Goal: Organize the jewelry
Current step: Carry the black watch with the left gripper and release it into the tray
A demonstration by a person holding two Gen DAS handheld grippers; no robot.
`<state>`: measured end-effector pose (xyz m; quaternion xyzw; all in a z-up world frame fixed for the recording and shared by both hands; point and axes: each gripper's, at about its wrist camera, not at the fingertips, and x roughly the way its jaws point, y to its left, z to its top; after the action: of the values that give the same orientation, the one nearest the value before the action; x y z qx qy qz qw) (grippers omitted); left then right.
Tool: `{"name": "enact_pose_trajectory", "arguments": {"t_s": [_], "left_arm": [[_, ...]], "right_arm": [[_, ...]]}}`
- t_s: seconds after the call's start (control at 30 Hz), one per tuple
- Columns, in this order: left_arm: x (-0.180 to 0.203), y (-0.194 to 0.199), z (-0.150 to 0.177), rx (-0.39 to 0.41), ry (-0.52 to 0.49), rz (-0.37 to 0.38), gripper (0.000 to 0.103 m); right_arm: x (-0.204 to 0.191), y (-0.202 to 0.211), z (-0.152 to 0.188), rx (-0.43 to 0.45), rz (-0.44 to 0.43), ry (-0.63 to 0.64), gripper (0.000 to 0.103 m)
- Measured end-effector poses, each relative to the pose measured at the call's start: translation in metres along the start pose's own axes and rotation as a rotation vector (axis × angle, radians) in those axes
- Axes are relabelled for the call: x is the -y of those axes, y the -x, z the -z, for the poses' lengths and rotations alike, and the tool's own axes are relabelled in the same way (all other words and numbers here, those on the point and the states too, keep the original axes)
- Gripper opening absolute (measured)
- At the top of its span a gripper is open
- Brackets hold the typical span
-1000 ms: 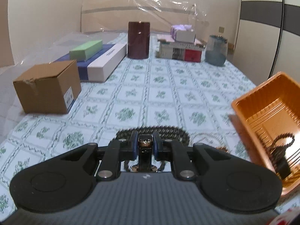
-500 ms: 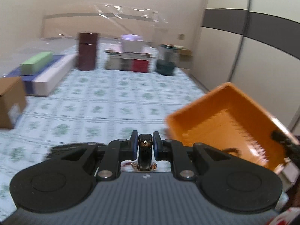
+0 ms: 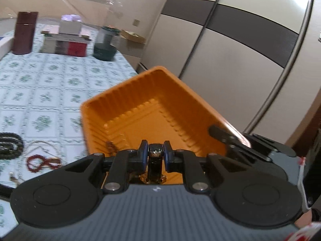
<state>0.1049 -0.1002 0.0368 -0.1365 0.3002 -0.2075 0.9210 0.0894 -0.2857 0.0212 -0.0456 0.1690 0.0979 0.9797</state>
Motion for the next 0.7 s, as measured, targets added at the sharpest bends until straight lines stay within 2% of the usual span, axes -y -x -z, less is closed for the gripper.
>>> {"name": "enact_pose_trajectory", "arguments": {"t_s": [0.17,0.23,0.37,0.5,0.7], "left_arm": [[0.008,-0.009,0.003,-0.02,-0.009,0.026,0.015],[0.008,-0.009,0.004,-0.013,-0.009,0.03,0.018],[0.0,-0.003,0.004,-0.002,-0.002,-0.006,0.02],[-0.02,0.013,0.007,0.022,0.015,-0.099,0.024],[-0.066,0.048,0.023,0.044,0.042,-0.32,0.028]], "right_arm": [[0.001,0.0,0.0,-0.001,0.0,-0.003,0.006],[0.001,0.0,0.0,-0.002,-0.001,-0.004,0.006],[0.002,0.0,0.001,-0.005,-0.002,-0.006,0.006],[0.002,-0.001,0.0,-0.004,-0.003,-0.009,0.006],[0.002,-0.001,0.001,-0.005,-0.003,-0.01,0.006]]}}
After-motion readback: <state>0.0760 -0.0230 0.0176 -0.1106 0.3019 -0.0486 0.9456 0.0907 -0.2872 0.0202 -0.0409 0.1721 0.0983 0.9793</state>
